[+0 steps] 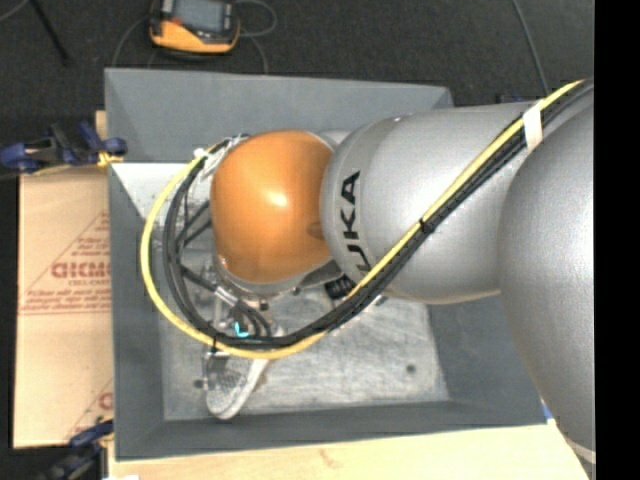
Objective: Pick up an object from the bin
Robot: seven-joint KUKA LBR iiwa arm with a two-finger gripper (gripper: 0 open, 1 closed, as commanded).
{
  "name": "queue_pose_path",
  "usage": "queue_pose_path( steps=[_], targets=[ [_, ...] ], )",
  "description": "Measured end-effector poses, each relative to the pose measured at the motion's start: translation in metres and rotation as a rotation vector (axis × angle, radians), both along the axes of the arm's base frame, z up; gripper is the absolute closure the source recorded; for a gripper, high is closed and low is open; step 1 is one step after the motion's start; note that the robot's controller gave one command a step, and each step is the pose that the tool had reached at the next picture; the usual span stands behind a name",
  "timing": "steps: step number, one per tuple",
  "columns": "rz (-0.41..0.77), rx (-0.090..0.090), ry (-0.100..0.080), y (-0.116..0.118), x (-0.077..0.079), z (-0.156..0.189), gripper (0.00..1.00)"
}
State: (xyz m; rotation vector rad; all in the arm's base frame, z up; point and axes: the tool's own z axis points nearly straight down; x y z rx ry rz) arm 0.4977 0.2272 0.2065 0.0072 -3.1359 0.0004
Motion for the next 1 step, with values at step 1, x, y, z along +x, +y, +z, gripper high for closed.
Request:
queue_pose_path(
  steps=[1],
  targets=[
    [-0.004, 0.002, -0.008, -0.0012, 0.0022, 0.0044, 0.0]
  ],
)
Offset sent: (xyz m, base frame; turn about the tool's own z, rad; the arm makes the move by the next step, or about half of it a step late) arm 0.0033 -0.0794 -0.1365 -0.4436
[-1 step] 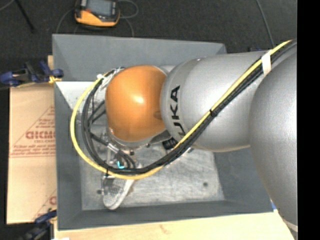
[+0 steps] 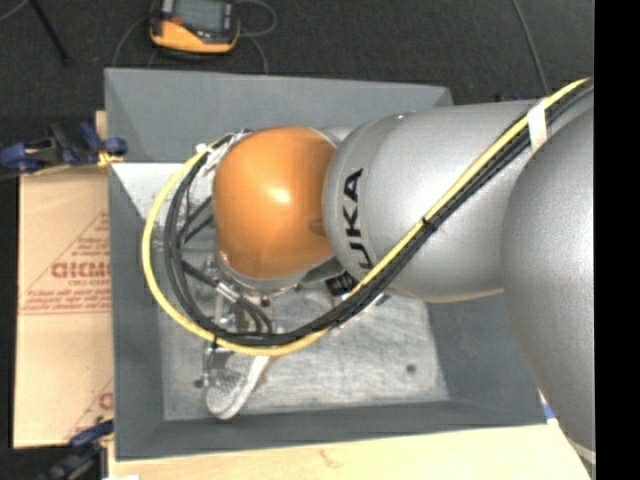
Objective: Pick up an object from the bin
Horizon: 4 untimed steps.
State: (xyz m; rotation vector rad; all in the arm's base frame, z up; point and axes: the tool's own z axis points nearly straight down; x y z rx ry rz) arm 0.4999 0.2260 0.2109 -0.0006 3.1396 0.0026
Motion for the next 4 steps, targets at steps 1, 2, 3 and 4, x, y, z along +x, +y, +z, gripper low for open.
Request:
queue_pose_path(
  steps=[1, 2, 3, 4],
  targets=[
    [0.164, -0.001, -0.003, -0.028, 0.001, -0.05, 0.0],
    [0.297, -0.003, 0.001, -0.111, -0.009, -0.054, 0.0],
    [0.494, -0.002, -0.003, -0.106, 0.011, -0.075, 0.0],
    [0.753, -0.003, -0.003, -0.096, 0.034, -0.139, 0.0]
  ],
)
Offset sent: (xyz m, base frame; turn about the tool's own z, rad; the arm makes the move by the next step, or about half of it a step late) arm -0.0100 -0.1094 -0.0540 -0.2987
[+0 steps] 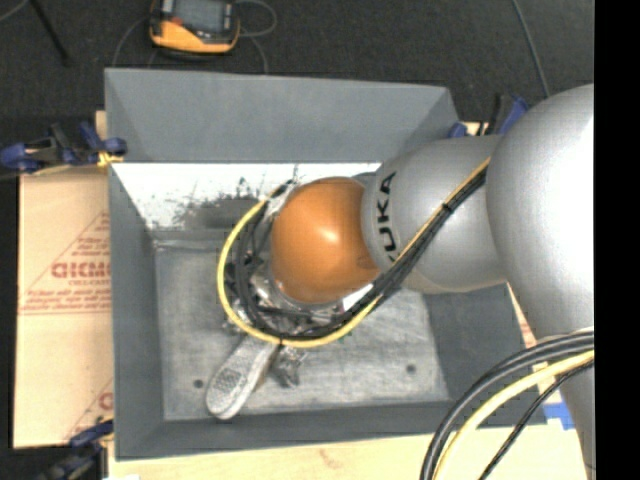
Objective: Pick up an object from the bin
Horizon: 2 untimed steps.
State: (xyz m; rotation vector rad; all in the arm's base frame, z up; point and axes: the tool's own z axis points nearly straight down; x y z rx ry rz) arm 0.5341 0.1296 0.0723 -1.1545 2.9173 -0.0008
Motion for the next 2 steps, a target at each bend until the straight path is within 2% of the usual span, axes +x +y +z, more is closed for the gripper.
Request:
queue_pose_path(
  steps=[1, 2],
  targets=[
    [0.115, 0.007, -0.016, 0.0037, 0.0104, -0.0017, 1.0],
    [0.127, 0.007, -0.015, 0.0032, 0.0096, -0.0014, 1.0]
  ],
)
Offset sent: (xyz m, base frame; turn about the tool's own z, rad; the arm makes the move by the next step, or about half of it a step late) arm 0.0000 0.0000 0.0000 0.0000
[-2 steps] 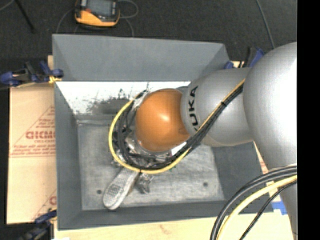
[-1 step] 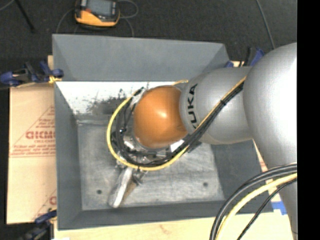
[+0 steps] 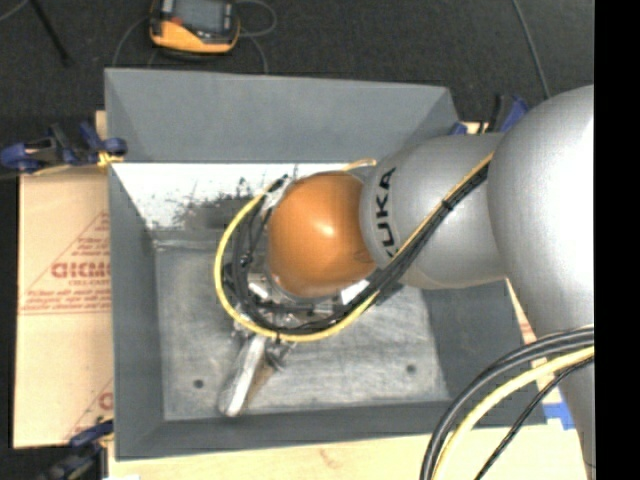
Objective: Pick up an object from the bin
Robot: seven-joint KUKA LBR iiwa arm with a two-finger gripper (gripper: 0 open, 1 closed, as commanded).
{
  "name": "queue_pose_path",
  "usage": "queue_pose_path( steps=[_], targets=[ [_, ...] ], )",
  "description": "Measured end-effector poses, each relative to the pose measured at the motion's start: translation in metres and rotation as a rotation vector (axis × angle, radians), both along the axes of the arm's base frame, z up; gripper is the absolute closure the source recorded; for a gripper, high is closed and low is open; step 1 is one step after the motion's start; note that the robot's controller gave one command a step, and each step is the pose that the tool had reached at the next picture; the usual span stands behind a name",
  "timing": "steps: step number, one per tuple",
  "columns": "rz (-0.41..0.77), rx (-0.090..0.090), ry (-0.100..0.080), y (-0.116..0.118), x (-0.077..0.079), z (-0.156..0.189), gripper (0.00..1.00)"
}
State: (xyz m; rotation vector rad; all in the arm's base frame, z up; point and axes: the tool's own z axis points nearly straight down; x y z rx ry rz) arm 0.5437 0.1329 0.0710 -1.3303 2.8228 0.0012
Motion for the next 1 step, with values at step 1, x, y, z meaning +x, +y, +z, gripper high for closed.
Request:
queue_pose_path(
  steps=[1],
  targets=[
    [0.006, -0.002, 0.005, -0.0001, -0.0007, 0.003, 1.0]
  ],
)
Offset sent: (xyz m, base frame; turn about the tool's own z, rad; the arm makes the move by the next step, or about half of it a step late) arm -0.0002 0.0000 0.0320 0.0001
